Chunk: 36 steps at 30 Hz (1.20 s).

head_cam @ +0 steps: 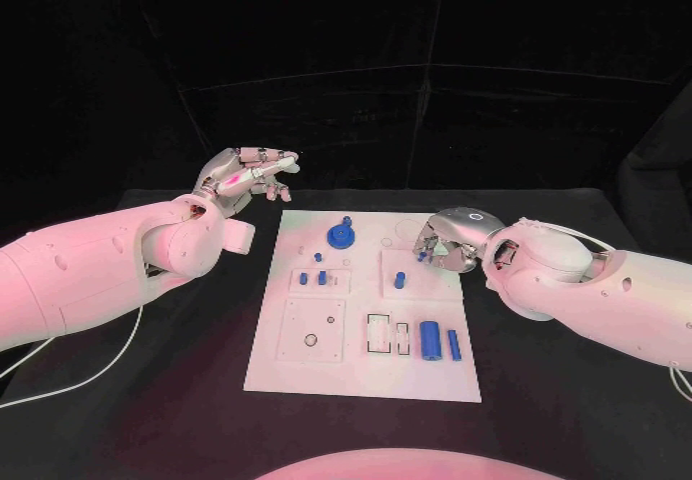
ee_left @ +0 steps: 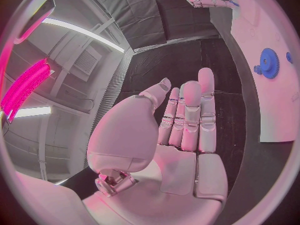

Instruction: Assemble the parts on the task board

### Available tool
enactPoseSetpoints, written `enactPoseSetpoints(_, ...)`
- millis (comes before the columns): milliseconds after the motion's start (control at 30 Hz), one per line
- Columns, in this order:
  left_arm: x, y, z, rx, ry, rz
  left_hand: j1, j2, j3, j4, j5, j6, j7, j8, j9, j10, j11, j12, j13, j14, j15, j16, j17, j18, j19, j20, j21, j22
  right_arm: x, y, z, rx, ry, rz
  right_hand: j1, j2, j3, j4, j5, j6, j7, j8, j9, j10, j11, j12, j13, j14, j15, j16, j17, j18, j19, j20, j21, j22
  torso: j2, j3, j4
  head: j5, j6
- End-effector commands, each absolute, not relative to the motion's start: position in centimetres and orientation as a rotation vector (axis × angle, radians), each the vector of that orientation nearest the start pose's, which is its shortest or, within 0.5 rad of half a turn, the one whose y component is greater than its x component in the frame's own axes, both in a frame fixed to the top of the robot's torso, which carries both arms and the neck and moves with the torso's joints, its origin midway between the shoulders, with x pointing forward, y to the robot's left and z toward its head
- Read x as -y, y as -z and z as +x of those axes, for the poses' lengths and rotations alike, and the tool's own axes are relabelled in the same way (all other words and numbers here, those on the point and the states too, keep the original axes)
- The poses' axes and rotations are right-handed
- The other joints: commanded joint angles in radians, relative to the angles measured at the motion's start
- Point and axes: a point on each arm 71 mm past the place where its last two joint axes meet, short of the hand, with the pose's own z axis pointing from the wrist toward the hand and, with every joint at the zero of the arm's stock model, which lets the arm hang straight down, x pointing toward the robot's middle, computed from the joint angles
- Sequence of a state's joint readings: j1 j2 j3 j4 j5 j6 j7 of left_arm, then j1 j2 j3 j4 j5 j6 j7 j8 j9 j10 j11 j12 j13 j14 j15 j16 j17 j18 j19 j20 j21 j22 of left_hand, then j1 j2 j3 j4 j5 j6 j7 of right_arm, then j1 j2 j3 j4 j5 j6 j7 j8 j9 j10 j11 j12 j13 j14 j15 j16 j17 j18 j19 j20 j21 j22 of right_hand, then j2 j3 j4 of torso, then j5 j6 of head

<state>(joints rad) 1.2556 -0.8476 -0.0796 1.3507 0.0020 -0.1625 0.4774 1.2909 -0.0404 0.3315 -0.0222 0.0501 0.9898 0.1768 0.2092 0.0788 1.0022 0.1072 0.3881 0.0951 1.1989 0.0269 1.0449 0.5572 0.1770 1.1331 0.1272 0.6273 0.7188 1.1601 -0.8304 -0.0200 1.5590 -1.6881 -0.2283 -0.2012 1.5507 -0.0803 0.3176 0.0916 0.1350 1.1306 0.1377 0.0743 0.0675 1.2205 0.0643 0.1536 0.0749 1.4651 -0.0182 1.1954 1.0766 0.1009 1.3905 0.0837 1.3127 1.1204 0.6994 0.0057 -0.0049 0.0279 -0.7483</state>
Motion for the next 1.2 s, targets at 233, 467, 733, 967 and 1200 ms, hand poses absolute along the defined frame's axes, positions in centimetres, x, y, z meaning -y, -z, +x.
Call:
enactPoseSetpoints(233,-25.9,16.7,52.2,-1.331,1.573,-1.037,0.006,0.003,-0.004,0.0,0.001,-0.009,0.001,0.003,-0.001,-0.01,0.002,0.006,-0.001,-0.012,0.001,-0.006,-0.006,0.005,-0.006,0.002,-0.008,-0.002,16.9,17.3,45.7,-1.602,-0.588,-0.319,-0.019,-0.004,0.021,-0.006,-0.004,0.009,-0.001,-0.003,0.001,0.007,-0.002,-0.003,-0.002,0.028,-0.004,0.006,-0.002,-0.011,0.004,0.0,0.007,0.002,0.0,-0.0011,-0.0004,0.0,0.0)
enactPoseSetpoints(467,-25.3,16.7,52.3,-1.337,1.583,-1.034,0.006,0.003,-0.004,0.0,0.001,-0.009,0.001,0.003,-0.001,-0.01,0.002,0.006,-0.001,-0.012,0.001,-0.006,-0.006,0.005,-0.006,0.002,-0.008,-0.002,14.2,16.0,44.1,-1.567,-0.683,-0.351,-0.026,-0.008,0.031,-0.01,-0.004,0.009,-0.001,-0.003,0.001,0.008,-0.002,-0.004,-0.002,0.028,-0.004,0.008,-0.001,-0.011,0.004,0.0,0.008,0.003,-0.001,-0.0023,0.0013,0.006,0.001)
enactPoseSetpoints(733,-24.7,16.9,52.3,-1.348,1.589,-1.033,0.008,0.004,-0.004,-0.001,0.001,-0.01,0.001,0.004,-0.002,-0.011,0.002,0.007,-0.001,-0.015,0.001,-0.01,-0.012,0.005,-0.007,0.003,-0.01,-0.004,10.8,15.9,43.3,-1.573,-0.764,-0.412,-0.032,-0.009,0.041,-0.013,-0.003,0.01,-0.001,-0.004,0.001,0.008,-0.002,-0.004,-0.002,0.027,-0.004,0.008,-0.003,-0.01,0.004,0.0,0.007,0.001,-0.001,-0.0039,0.0011,0.033,-0.005)
enactPoseSetpoints(967,-24.3,17.1,52.4,-1.356,1.591,-1.031,0.008,0.004,-0.004,-0.001,0.001,-0.01,0.001,0.004,-0.002,-0.011,0.002,0.007,-0.001,-0.015,0.001,-0.011,-0.014,0.005,-0.007,0.003,-0.01,-0.005,8.0,17.2,42.6,-1.583,-0.807,-0.489,-0.04,-0.01,0.047,-0.014,-0.003,0.008,0.0,-0.005,0.001,0.006,-0.001,-0.005,-0.003,0.027,-0.003,0.008,-0.005,-0.01,0.003,0.0,0.006,-0.001,-0.001,-0.0025,-0.0003,0.049,-0.013)
enactPoseSetpoints(1200,-23.9,17.3,52.3,-1.364,1.593,-1.03,0.008,0.004,-0.005,-0.001,0.001,-0.011,0.002,0.004,-0.002,-0.012,0.003,0.008,-0.001,-0.017,0.002,-0.013,-0.016,0.005,-0.007,0.003,-0.012,-0.005,5.9,19.9,41.7,-1.634,-0.837,-0.556,-0.046,-0.012,0.051,-0.014,-0.002,0.007,0.0,-0.005,0.001,0.005,0.0,-0.006,-0.003,0.027,-0.003,0.008,-0.005,-0.01,0.002,0.001,0.006,-0.001,-0.001,-0.0012,-0.0005,0.065,-0.017)
